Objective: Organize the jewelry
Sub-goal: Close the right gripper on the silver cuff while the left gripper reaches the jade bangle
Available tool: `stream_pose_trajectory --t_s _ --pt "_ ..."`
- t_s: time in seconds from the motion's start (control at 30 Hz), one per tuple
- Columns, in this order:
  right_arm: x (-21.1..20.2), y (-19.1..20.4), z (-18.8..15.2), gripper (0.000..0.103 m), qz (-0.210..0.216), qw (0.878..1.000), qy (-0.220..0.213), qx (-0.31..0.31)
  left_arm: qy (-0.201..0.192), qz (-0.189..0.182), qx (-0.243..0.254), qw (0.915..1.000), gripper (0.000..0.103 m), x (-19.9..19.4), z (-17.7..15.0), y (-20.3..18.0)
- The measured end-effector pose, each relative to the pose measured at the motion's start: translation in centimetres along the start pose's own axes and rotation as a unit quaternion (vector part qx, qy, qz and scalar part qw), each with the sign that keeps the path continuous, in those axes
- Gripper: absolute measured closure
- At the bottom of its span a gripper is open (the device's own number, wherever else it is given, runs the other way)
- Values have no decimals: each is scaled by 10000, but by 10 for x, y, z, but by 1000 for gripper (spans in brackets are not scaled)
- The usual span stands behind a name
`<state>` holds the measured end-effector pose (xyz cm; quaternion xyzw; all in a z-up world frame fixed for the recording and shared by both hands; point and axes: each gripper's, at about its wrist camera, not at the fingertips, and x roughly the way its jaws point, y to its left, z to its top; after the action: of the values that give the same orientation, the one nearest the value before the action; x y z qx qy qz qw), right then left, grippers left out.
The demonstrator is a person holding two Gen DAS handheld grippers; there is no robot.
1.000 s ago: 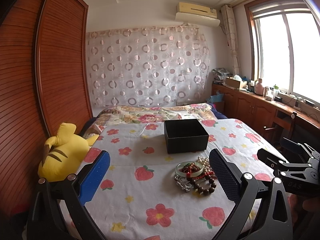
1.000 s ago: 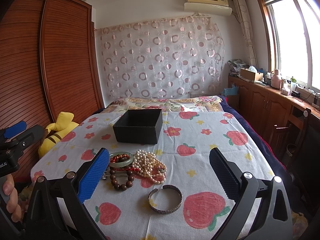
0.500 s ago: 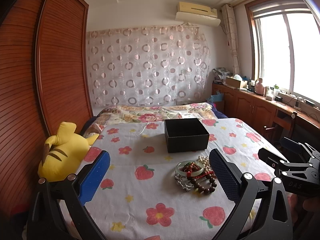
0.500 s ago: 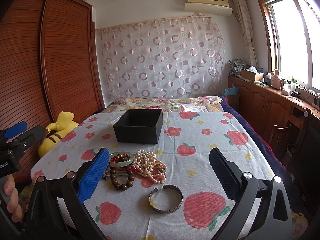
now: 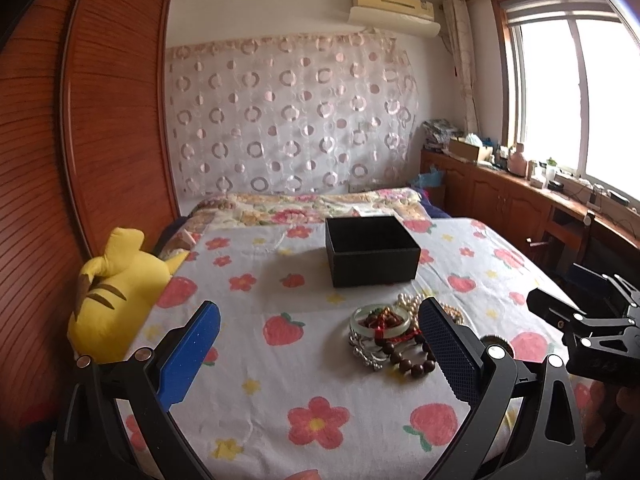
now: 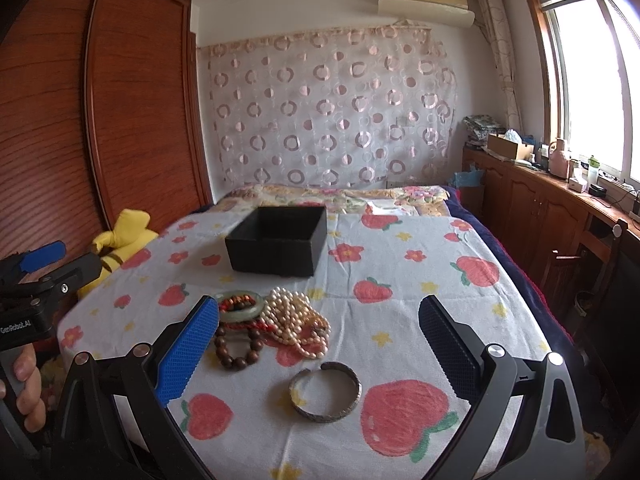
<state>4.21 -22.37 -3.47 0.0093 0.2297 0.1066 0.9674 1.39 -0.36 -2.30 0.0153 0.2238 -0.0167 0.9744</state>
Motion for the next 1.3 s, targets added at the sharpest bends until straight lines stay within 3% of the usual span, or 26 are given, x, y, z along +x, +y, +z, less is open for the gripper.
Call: stream_pose_trajectory --t_s 0.13,0.33,0.53,0.87,1.23,1.3 --pt "8 -8 -5 3 7 9998 155 -79 229 -102 46 9997 7 19 -5 4" --pt "18 -19 -12 18 177 9989 387 -185 530 -220 96 9983 7 38 -13 4" --pt "28 -23 -25 18 385 9961 708 -352 806 -318 244 9959 7 55 -24 -2" --pt "54 -19 -51 18 647 9886 1263 -509 1293 -911 275 9870 7 86 -36 -6" --pt "79 -9 -62 18 746 9811 1642 -695 1700 -1295 384 9762 7 125 -31 -9" --pt "80 -8 -63 24 669 9812 1623 -800 1709 -1333 462 9751 7 131 -28 -13"
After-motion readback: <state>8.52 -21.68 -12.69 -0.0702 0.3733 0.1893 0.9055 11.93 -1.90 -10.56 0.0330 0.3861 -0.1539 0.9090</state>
